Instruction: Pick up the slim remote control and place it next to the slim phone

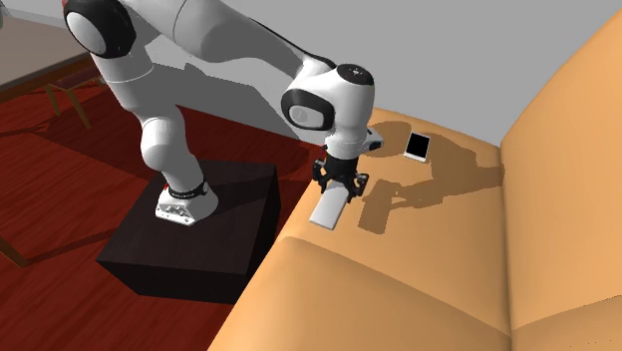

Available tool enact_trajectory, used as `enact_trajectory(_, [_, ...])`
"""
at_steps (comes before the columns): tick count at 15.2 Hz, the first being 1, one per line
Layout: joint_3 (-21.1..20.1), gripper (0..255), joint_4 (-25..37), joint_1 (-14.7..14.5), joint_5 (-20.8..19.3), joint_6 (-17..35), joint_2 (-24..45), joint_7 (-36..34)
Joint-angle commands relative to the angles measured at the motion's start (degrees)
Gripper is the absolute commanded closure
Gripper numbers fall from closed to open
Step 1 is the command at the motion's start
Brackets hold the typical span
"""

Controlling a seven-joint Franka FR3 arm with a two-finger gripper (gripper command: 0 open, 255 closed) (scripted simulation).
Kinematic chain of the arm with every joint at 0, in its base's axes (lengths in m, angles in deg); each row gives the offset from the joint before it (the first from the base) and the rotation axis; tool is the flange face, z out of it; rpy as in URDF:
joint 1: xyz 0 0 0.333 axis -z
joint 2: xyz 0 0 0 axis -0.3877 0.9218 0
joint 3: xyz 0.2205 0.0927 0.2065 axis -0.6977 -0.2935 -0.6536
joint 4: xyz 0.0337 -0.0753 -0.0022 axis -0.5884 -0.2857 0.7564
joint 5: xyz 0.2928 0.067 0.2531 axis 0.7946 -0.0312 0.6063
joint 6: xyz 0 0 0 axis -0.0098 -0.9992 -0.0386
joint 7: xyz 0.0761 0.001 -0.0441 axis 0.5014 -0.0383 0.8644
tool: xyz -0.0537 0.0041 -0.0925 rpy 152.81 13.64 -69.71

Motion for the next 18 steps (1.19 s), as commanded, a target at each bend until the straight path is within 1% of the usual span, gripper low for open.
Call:
enact_trajectory(1, [-1.6,255,0.8,-1.5,0.5,-0.4,0.5,-2.8])
enact_trajectory(6, [-4.9,255,3.2,-4.7,2.2,-0.9,2.8,-8.5])
enact_trajectory(10, [-7.3,255,6.3,-7.2,3.9,-1.6,5.6,-12.6])
enact_trajectory(18, [-11.6,255,15.9,-11.4,7.5,-4.1,13.3,-19.9])
